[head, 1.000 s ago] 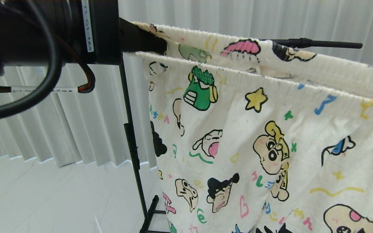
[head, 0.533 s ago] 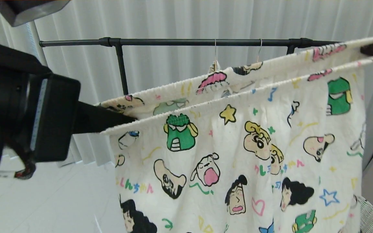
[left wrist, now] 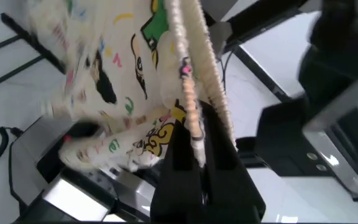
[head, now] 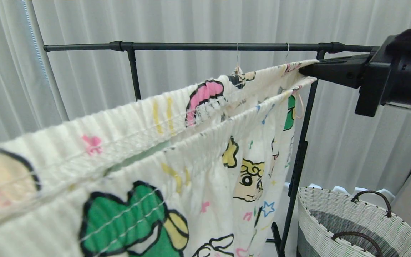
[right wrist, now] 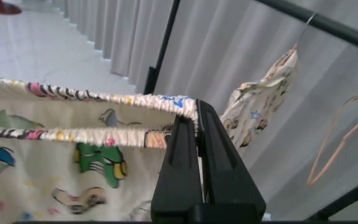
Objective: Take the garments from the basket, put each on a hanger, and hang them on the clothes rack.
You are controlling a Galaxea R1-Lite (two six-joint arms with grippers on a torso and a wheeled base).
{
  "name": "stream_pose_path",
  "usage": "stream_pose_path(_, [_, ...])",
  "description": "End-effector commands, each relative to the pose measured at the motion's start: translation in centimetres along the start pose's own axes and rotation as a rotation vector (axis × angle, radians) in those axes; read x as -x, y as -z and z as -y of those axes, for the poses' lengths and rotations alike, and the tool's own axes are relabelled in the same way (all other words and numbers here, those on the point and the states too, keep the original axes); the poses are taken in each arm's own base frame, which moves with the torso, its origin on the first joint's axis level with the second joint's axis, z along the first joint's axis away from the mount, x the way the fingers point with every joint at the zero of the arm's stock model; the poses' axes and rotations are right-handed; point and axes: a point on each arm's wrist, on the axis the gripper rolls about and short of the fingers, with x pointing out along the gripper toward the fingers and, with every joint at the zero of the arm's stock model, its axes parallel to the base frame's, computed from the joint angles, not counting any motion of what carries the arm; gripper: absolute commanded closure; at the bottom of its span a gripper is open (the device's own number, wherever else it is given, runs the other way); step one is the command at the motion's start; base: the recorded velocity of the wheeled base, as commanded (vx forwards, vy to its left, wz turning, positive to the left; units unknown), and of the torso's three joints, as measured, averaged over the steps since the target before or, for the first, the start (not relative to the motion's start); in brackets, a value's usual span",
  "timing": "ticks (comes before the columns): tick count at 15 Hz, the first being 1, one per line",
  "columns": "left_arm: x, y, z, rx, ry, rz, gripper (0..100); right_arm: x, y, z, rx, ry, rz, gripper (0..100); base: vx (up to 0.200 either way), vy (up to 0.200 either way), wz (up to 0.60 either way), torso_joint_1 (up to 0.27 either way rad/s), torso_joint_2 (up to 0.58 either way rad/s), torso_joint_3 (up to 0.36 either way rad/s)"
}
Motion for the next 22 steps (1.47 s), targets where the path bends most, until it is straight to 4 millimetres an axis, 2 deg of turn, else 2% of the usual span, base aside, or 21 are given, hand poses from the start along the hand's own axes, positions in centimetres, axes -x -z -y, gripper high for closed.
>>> stream_pose_path(1, [0.7, 0.3, 0.1, -0.006, 0.015, 0.010, 100, -0.7, 0.5, -0.1, -0.002, -0.002, -0.023, 100, 0.000, 0.000, 0.00, 0.000, 0.00, 0.000])
stream_pose_path(3, [0.5, 0.3, -0.2, -0.041, -0.007, 0.011, 100, -0.5, 0.6, 0.4, 0.000, 0.033, -0.032, 100, 0.000, 0.000, 0.00, 0.000, 0.00, 0.000])
stream_pose_path(5, [0.0, -0.1, -1.6, -0.195, -0.144, 0.047, 100, 0.1, 0.2, 2.2, 0.003, 0.139, -0.043, 100, 0.000, 0.000, 0.00, 0.000, 0.00, 0.000])
stream_pose_path(6, [-0.2, -1.3, -4.2, -0.378, -0.391, 0.074, 100, 1.6, -0.9, 4.1, 0.002, 0.234, -0.061, 100, 0.000, 0.000, 0.00, 0.000, 0.00, 0.000])
stream_pose_path(8, [-0.1, -4.2, -7.0, -0.507, -0.611, 0.130, 100, 4.3, -3.3, 5.4, -0.008, 0.273, -0.081, 100, 0.000, 0.000, 0.00, 0.000, 0.00, 0.000])
stream_pose_path(9, [-0.5, -5.3, -7.3, -0.521, -0.617, 0.192, 100, 5.2, -4.0, 5.3, -0.012, 0.255, -0.087, 100, 0.000, 0.000, 0.00, 0.000, 0.00, 0.000])
stream_pose_path(10, [-1.7, -7.6, -7.6, -0.564, -0.612, 0.330, 100, 7.3, -5.0, 4.5, -0.027, 0.173, -0.123, 100, 0.000, 0.000, 0.00, 0.000, 0.00, 0.000])
stream_pose_path(11, [-2.3, -8.2, -8.0, -0.576, -0.609, 0.365, 100, 8.5, -4.9, 3.4, -0.039, 0.085, -0.167, 100, 0.000, 0.000, 0.00, 0.000, 0.00, 0.000])
stream_pose_path(12, [-2.8, -7.6, -8.4, -0.561, -0.606, 0.337, 100, 10.0, -4.4, 2.0, -0.053, -0.010, -0.235, 100, 0.000, 0.000, 0.00, 0.000, 0.00, 0.000])
stream_pose_path(13, [-3.8, -5.8, -9.2, -0.529, -0.588, 0.268, 100, 11.3, -2.9, 0.6, -0.066, -0.094, -0.339, 100, 0.000, 0.000, 0.00, 0.000, 0.00, 0.000])
stream_pose_path(14, [-4.4, -3.6, -9.8, -0.508, -0.571, 0.202, 100, 11.7, -1.3, -0.3, -0.057, -0.159, -0.401, 100, 0.000, 0.000, 0.00, 0.000, 0.00, 0.000])
stream_pose_path(15, [-4.4, -2.8, -9.7, -0.510, -0.561, 0.188, 100, 11.5, -0.8, -0.4, -0.053, -0.159, -0.389, 100, 0.000, 0.000, 0.00, 0.000, 0.00, 0.000])
stream_pose_path(16, [-3.8, -2.7, -8.9, -0.523, -0.543, 0.217, 100, 10.6, -1.1, -0.2, -0.040, -0.116, -0.288, 100, 0.000, 0.000, 0.00, 0.000, 0.00, 0.000])
stream_pose_path(18, [-2.5, -5.1, -7.2, -0.554, -0.534, 0.328, 100, 8.5, -2.1, 0.6, -0.027, -0.017, -0.197, 100, 0.000, 0.000, 0.00, 0.000, 0.00, 0.000])
stream_pose_path(20, [-2.1, -7.6, -6.1, -0.575, -0.540, 0.409, 100, 7.6, -2.9, 0.9, -0.025, -0.013, -0.173, 100, 0.000, 0.000, 0.00, 0.000, 0.00, 0.000])
stream_pose_path(21, [-2.4, -7.6, -6.2, -0.570, -0.550, 0.399, 100, 7.5, -2.7, 0.9, -0.026, -0.013, -0.182, 100, 0.000, 0.000, 0.00, 0.000, 0.00, 0.000])
stream_pose_path(22, [-3.4, -6.4, -7.4, -0.553, -0.567, 0.329, 100, 7.7, -1.8, 0.7, -0.030, -0.020, -0.217, 100, 0.000, 0.000, 0.00, 0.000, 0.00, 0.000])
